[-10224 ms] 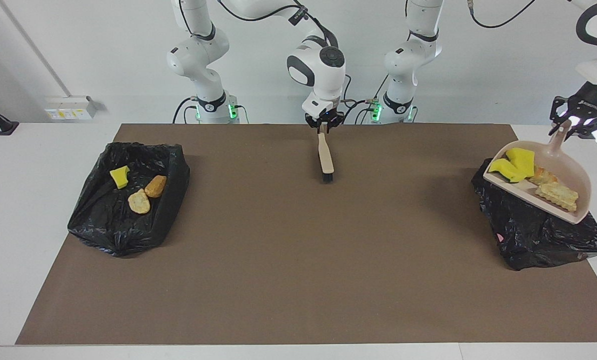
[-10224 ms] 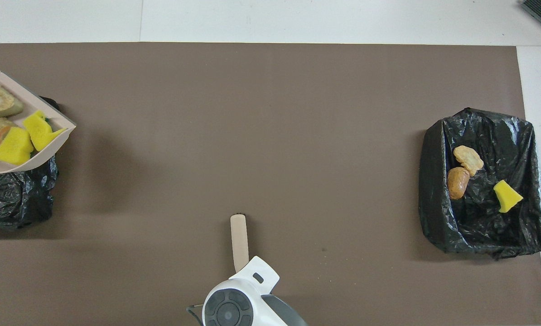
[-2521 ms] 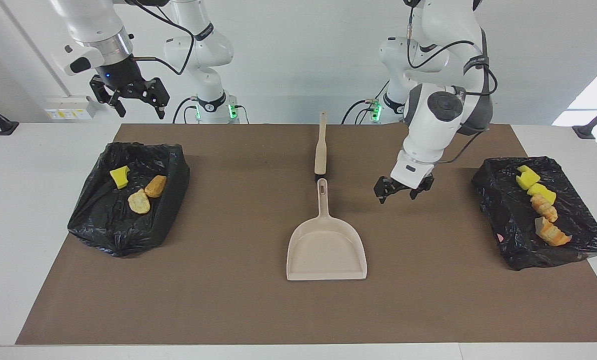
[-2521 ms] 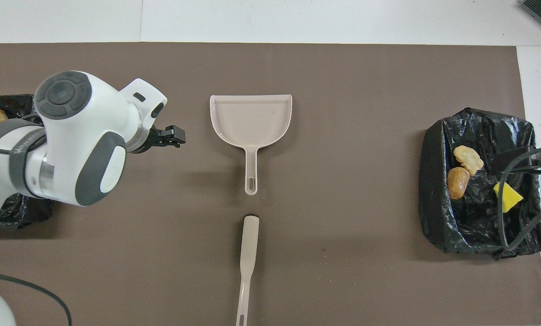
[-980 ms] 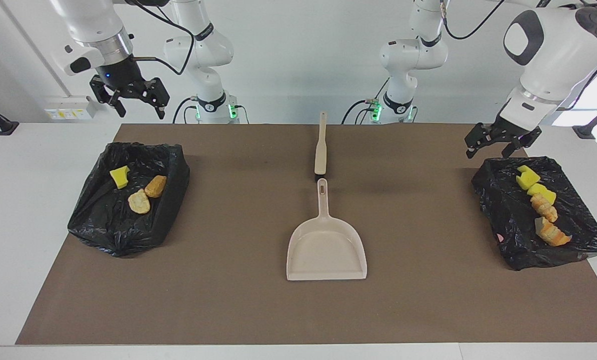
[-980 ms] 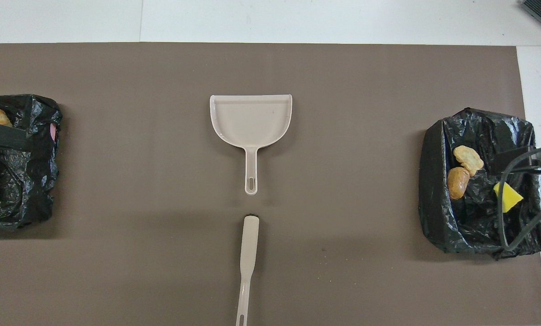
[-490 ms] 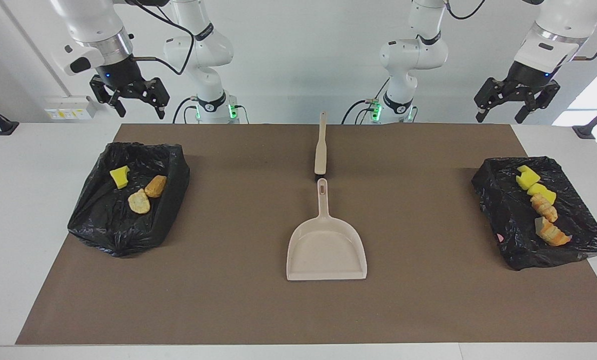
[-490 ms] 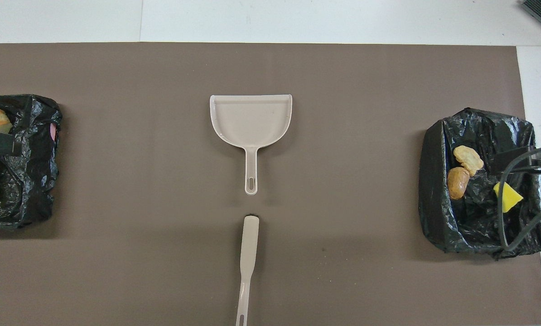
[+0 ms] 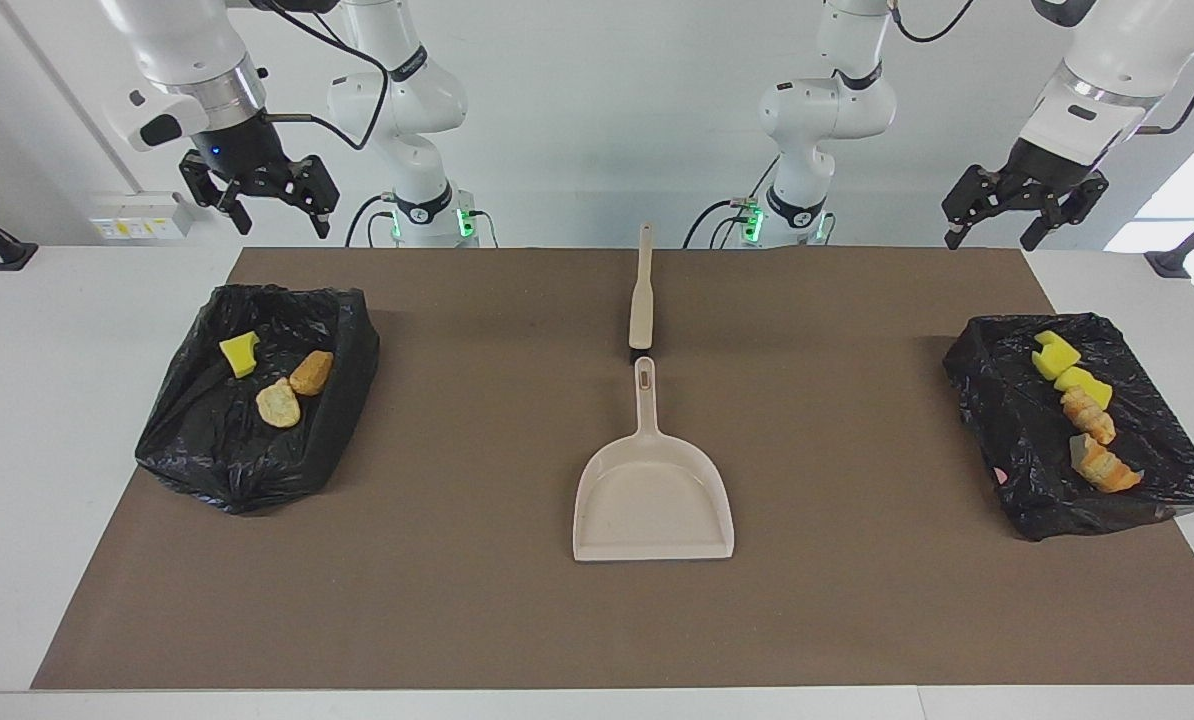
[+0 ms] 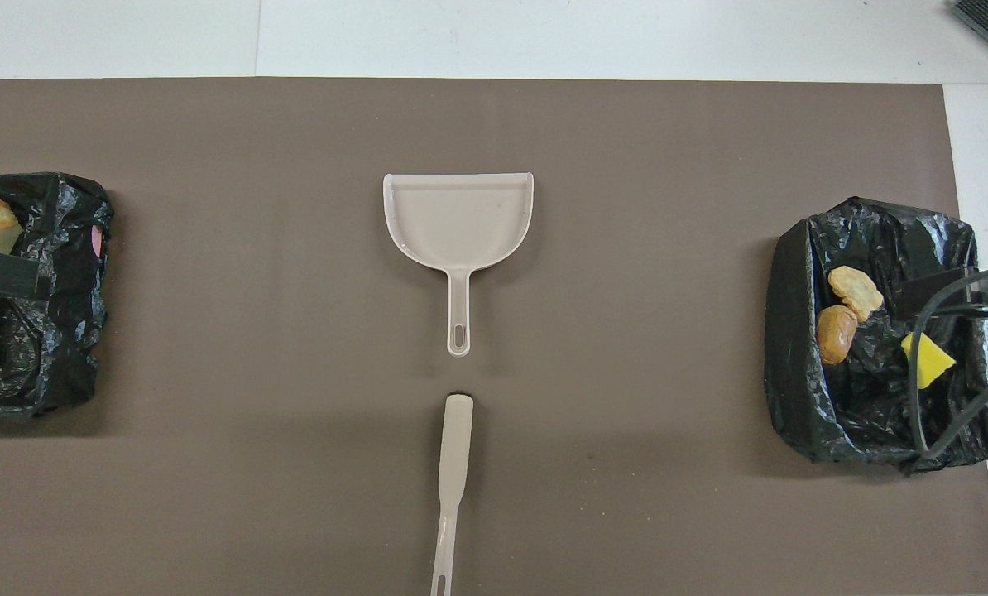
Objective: Sweep and dump trash in bin
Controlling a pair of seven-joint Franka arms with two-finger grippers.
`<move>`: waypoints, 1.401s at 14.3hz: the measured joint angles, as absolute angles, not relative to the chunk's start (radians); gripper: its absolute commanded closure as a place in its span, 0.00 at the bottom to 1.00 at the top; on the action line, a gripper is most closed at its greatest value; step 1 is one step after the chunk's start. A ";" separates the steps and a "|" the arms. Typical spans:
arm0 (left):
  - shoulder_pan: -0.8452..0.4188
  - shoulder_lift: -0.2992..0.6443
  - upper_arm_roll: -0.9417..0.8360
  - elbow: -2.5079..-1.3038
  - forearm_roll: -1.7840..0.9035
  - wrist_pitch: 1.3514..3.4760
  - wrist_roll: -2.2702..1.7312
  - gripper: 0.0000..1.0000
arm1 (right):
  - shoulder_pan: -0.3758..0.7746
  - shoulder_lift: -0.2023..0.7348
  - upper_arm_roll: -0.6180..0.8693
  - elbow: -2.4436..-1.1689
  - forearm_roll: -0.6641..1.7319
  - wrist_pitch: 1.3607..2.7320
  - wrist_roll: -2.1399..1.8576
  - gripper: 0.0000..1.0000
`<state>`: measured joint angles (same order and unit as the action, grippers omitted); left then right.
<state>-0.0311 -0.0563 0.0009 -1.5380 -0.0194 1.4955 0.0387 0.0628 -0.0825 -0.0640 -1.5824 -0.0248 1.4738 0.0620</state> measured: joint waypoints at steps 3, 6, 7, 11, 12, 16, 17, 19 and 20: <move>-0.031 -0.058 0.001 -1.538 -0.019 1.495 0.039 0.00 | 0.063 -0.082 -0.064 -1.582 -0.025 1.474 0.062 0.00; -0.031 -0.059 0.001 -1.538 -0.019 1.495 0.039 0.00 | 0.063 -0.082 -0.064 -1.582 -0.025 1.474 0.062 0.00; -0.031 -0.059 0.002 -1.538 -0.019 1.495 0.037 0.00 | 0.063 -0.082 -0.064 -1.582 -0.025 1.474 0.062 0.00; -0.031 -0.060 0.002 -1.539 -0.019 1.495 0.022 0.00 | 0.063 -0.082 -0.064 -1.582 -0.025 1.474 0.062 0.00; -0.031 -0.060 0.002 -1.540 -0.019 1.495 0.021 0.00 | 0.063 -0.082 -0.064 -1.582 -0.025 1.474 0.062 0.00; -0.031 -0.061 0.002 -1.540 -0.019 1.505 0.017 0.00 | 0.063 -0.082 -0.064 -1.582 -0.025 1.474 0.062 0.00; -0.031 -0.061 0.002 -1.540 -0.019 1.517 0.016 0.00 | 0.063 -0.082 -0.064 -1.582 -0.025 1.474 0.062 0.00; -0.031 -0.061 0.002 -1.540 -0.020 1.525 0.015 0.00 | 0.063 -0.082 -0.064 -1.582 -0.025 1.474 0.062 0.00; -0.031 -0.061 0.002 -1.542 -0.020 1.525 0.016 0.00 | 0.063 -0.082 -0.064 -1.582 -0.025 1.474 0.062 0.00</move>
<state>-0.0309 -0.0610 0.0015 -1.5419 -0.0205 1.5251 0.0155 0.0628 -0.0825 -0.0640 -1.5823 -0.0248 1.4738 0.0620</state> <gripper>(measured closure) 0.000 0.000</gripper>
